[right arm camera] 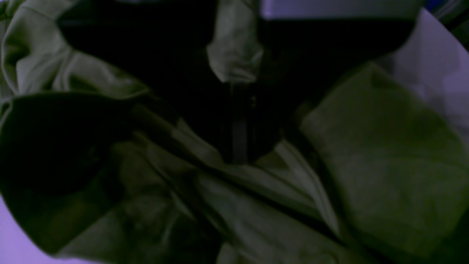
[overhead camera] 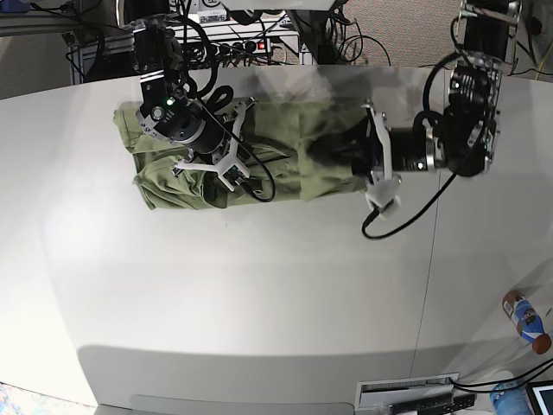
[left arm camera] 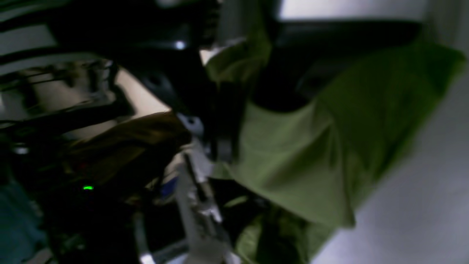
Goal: Fold the T-shirt properly
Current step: 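Carry the left-held end toward the right gripper, folding the shirt in half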
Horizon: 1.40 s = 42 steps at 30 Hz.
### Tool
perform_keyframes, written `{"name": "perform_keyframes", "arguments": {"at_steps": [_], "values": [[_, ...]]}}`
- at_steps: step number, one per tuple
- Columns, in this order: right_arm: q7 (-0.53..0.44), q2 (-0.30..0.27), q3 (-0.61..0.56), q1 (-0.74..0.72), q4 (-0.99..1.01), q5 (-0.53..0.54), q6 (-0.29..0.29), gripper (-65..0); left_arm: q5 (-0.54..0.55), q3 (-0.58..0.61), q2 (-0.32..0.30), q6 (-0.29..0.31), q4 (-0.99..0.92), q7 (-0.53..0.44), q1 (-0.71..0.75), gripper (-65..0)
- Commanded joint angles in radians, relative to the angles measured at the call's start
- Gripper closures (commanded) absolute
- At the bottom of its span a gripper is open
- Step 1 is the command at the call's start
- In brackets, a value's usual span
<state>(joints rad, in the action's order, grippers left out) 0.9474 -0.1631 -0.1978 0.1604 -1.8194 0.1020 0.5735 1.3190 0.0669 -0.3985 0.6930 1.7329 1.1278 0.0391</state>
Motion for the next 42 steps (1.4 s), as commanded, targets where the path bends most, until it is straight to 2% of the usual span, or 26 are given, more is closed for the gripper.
{"name": "perform_keyframes", "arguments": {"at_steps": [1, 3, 4, 7, 9, 16, 19, 22, 24, 27, 30, 33, 35, 40, 42], "values": [[-0.03, 0.0, 0.003, -0.011, -0.017, 0.009, -0.002, 0.0, 0.028, -0.006, -0.004, 0.005, 0.014, -0.022, -0.004, 0.0], [-0.036, 0.0, 0.003, -0.011, -0.017, 0.01, -0.002, 0.0, 0.028, -0.006, 0.0, 0.005, 0.014, -0.023, 0.014, -2.0], [-0.037, 0.0, 0.003, -0.011, -0.017, 0.01, -0.002, 0.0, 0.027, -0.006, 0.004, 0.005, 0.014, -0.024, 0.019, -5.6], [-0.036, 0.0, 0.003, -0.011, -0.017, 0.01, -0.002, 0.0, 0.028, -0.006, 0.014, 0.005, 0.014, -0.029, 0.021, -21.9], [-0.036, 0.0, 0.003, -0.011, -0.017, 0.01, -0.002, 0.0, 0.027, -0.006, 0.017, 0.005, 0.014, -0.028, 0.01, -26.5], [-0.037, 0.0, 0.003, -0.011, -0.017, 0.01, -0.002, 0.0, 0.026, -0.006, 0.08, 0.005, 0.014, -0.025, -0.075, -26.5], [-0.039, 0.0, 0.003, -0.011, -0.017, 0.01, -0.002, 0.0, 0.027, -0.006, 0.1, 0.005, 0.015, 0.032, -0.103, -26.4], [-0.038, 0.0, 0.011, -0.011, -0.019, 0.01, -0.002, 0.0, 0.051, -0.006, 0.086, 0.005, 0.016, 0.114, -0.102, -26.4], [-0.038, 0.0, 0.021, -0.011, -0.031, 0.028, -0.002, 0.0, 0.138, -0.006, 0.059, 0.005, 0.016, 0.161, -0.093, -25.8], [-0.016, -0.001, 0.024, -0.011, -0.078, 0.07, -0.001, 0.0, 0.165, -0.006, 0.02, 0.005, 0.016, 0.2, -0.069, -20.8], [0.023, -0.004, 0.024, -0.011, -0.141, 0.114, -0.001, 0.0, 0.165, -0.006, -0.001, 0.005, 0.016, 0.194, -0.04, -13.5], [0.114, -0.003, 0.024, -0.01, -0.228, 0.138, -0.002, 0.0, 0.165, -0.006, 0.0, 0.005, 0.016, 0.182, -0.016, -4.6], [0.153, -0.003, 0.027, 0.006, -0.283, 0.131, -0.001, 0.0, 0.131, -0.006, 0.0, 0.005, 0.016, 0.147, -0.001, -1.0], [0.14, -0.003, 0.107, 0.1, -0.361, 0.057, -0.002, 0.0, -0.066, -0.004, 0.0, 0.005, 0.016, -0.033, 0.016, 0.0], [0.117, -0.003, 0.161, 0.126, -0.385, 0.058, -0.001, 0.0, -0.11, -0.001, 0.004, 0.005, 0.016, -0.068, 0.016, 0.0]]}}
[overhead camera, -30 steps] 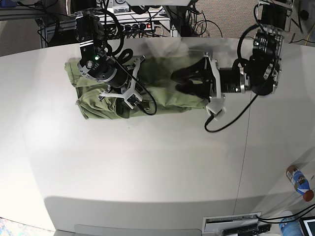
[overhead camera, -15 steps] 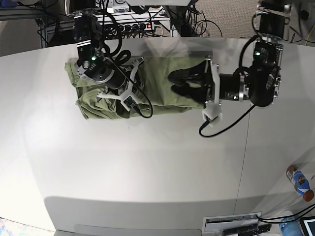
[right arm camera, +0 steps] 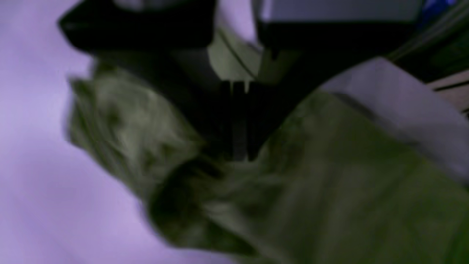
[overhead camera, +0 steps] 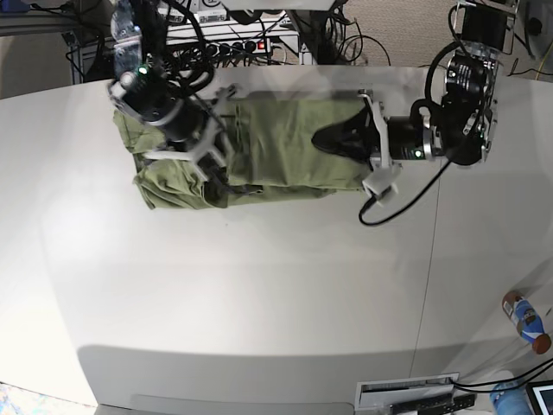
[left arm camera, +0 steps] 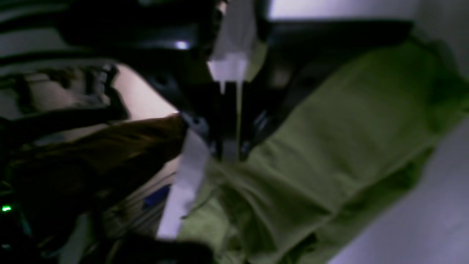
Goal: Fold the T-shirt properly
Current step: 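Carry the left-held end toward the right gripper, folding the shirt in half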
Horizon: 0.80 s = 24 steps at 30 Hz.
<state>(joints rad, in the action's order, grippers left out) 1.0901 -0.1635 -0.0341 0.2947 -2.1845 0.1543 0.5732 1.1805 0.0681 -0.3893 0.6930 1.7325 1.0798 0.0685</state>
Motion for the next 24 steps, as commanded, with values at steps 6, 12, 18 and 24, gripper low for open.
{"name": "perform_keyframes", "arguments": {"at_steps": [6, 12, 18, 24], "values": [[-0.026, -0.023, 0.152, 0.005, -0.027, 0.009, 0.0, 0.0, -0.016, 0.055, 0.044, 0.005, 0.016, -0.019, -0.013, 0.0], [-0.027, -0.081, 0.2, 0.01, -0.027, 0.005, 0.0, 0.0, -0.26, 0.204, 0.045, 0.005, 0.014, -0.176, -0.013, 0.0], [-0.024, -0.103, 0.252, 0.011, -0.027, 0.006, 0.0, 0.0, -0.521, 0.27, 0.04, 0.005, 0.003, -0.332, -0.013, 0.0], [-0.023, -0.103, 0.304, 0.011, -0.027, 0.006, 0.0, 0.0, -0.705, 0.269, 0.04, 0.005, 0.003, -0.346, -0.019, 0.0]]}}
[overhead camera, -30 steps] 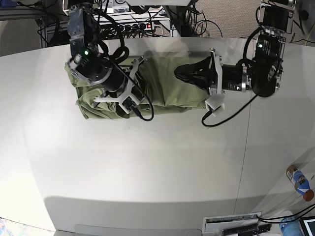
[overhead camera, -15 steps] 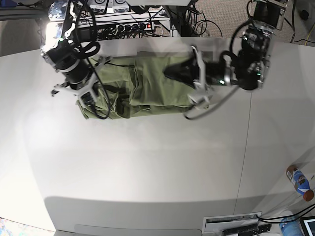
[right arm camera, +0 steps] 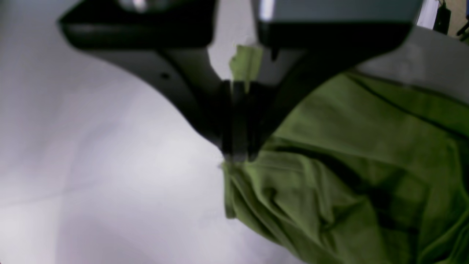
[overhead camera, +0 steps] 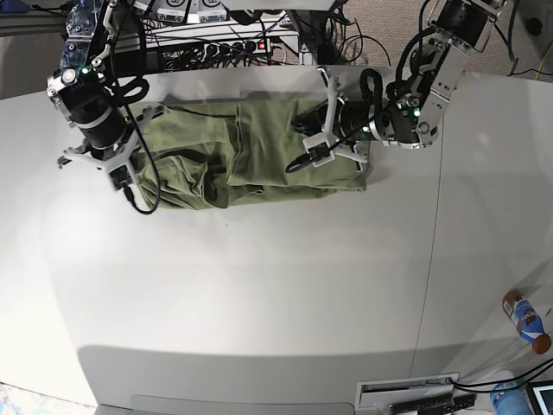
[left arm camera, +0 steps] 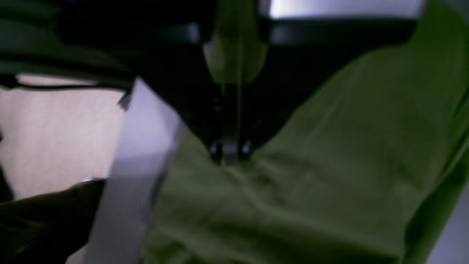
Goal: Fold the T-shirt properly
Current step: 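Carry the left-held end toward the right gripper, folding the shirt in half, then grasp the folded shirt's end with the right gripper while left holds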
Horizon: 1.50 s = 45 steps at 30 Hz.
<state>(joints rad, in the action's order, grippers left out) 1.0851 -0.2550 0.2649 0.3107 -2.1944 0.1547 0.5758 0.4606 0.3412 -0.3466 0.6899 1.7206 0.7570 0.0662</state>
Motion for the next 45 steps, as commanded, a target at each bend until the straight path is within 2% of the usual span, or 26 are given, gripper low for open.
{"name": "perform_keyframes", "arguments": {"at_steps": [1, 9, 13, 16, 19, 20, 22, 27, 33, 37, 40, 45], "values": [[-0.017, -0.011, 0.005, -0.003, -0.018, 0.005, -0.003, 0.0, -0.007, -0.004, -0.003, 0.008, 0.015, -0.031, -0.016, 0.0], [-0.017, -0.011, 0.005, 0.014, -0.016, -0.053, -0.003, -0.7, -0.149, -0.004, -0.006, 0.008, 0.015, -0.051, -0.035, 0.0], [-0.021, -0.011, 0.005, 0.027, -0.016, -0.085, -0.003, -9.0, -0.177, -0.004, -0.034, -0.01, 0.012, -0.086, -0.038, 0.0], [-0.042, -0.011, 0.005, 0.027, 0.002, -0.093, -0.003, -10.1, -0.203, -0.004, -0.057, -0.012, -0.017, -0.086, -0.038, 0.0], [-0.043, -0.011, 0.005, 0.024, 0.078, -0.042, -0.004, -21.4, -0.204, -0.004, -0.085, -0.012, -0.09, -0.126, -0.038, 0.0], [-0.044, -0.011, 0.005, 0.024, 0.108, -0.027, -0.005, -23.2, -0.204, -0.004, -0.093, -0.012, -0.117, -0.148, -0.039, 0.0], [-0.041, -0.011, 0.005, 0.024, 0.151, 0.008, -0.004, -23.2, -0.208, -0.004, -0.107, -0.012, -0.163, -0.182, -0.039, 0.0], [-0.04, -0.011, 0.005, -0.001, 0.16, 0.06, -0.005, -23.2, -0.227, -0.004, -0.109, -0.012, -0.216, -0.193, -0.039, 0.0], [0.025, -0.011, 0.039, -0.071, 0.159, 0.077, -0.004, -23.2, -0.285, -0.004, -0.124, -0.012, -0.216, -0.218, -0.039, 0.0], [0.051, -0.011, 0.105, -0.072, 0.16, 0.186, -0.004, -23.2, -0.286, -0.004, -0.167, -0.013, -0.219, -0.252, -0.039, 0.0], [0.058, -0.011, 0.158, -0.072, 0.16, 0.243, -0.003, -23.2, -0.285, -0.004, -0.197, -0.048, -0.219, -0.261, -0.039, 0.0], [0.063, -0.01, 0.193, -0.05, 0.166, 0.352, 0.0, -23.2, -0.285, -0.004, -0.201, -0.053, -0.219, -0.264, -0.039, 0.0]]}}
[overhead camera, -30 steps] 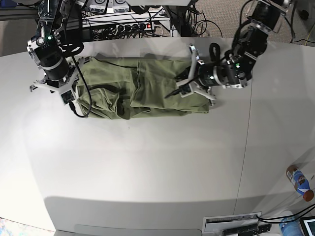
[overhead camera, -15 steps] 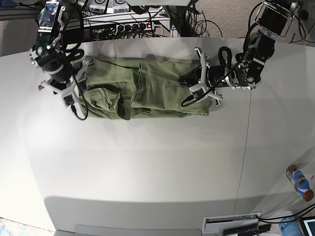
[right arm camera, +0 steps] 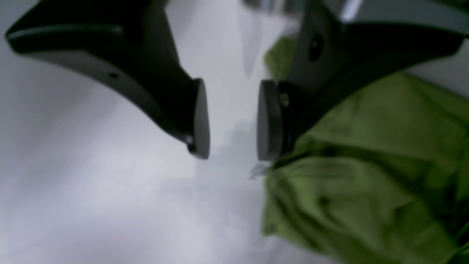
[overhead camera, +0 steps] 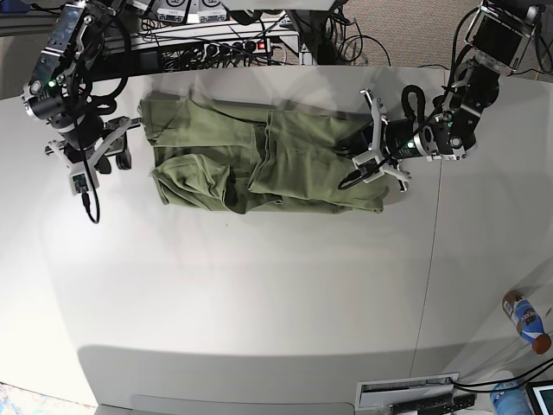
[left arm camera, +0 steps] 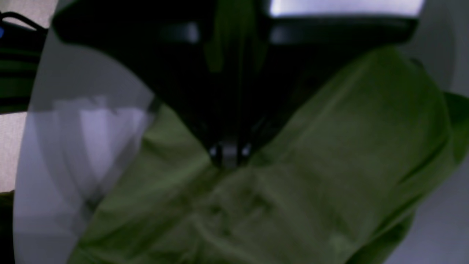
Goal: Fold the T-shirt properly
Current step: 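Grasp the folded shirt's end with the right gripper while left holds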
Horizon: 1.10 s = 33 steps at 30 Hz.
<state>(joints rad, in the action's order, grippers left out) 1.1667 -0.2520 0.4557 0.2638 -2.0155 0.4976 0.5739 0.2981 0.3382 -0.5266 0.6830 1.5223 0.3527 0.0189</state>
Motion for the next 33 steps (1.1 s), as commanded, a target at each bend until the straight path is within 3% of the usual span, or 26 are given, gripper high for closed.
{"name": "perform_keyframes", "arguments": {"at_steps": [1, 17, 25, 33], "values": [[-0.02, -0.013, 0.002, 0.002, 0.0, 0.021, 0.003, -23.2, -0.122, -0.001, -0.021, -0.047, -0.02, 0.14, 0.008, 0.0], [-0.033, -0.014, 0.002, -0.113, 0.336, 0.141, 0.036, -23.2, -0.119, -0.001, -0.022, -0.032, -0.02, 0.148, 0.009, 0.0], [-0.001, -0.011, -0.019, -0.117, 0.354, 0.229, 0.04, -23.2, -0.119, -0.001, -0.022, -0.031, -0.02, 0.147, 0.009, 0.0], [0.008, -0.011, -0.124, -0.129, 0.354, 0.236, 0.04, -23.2, -0.119, -0.001, -0.022, -0.031, -0.02, 0.148, 0.009, 0.0]]}}
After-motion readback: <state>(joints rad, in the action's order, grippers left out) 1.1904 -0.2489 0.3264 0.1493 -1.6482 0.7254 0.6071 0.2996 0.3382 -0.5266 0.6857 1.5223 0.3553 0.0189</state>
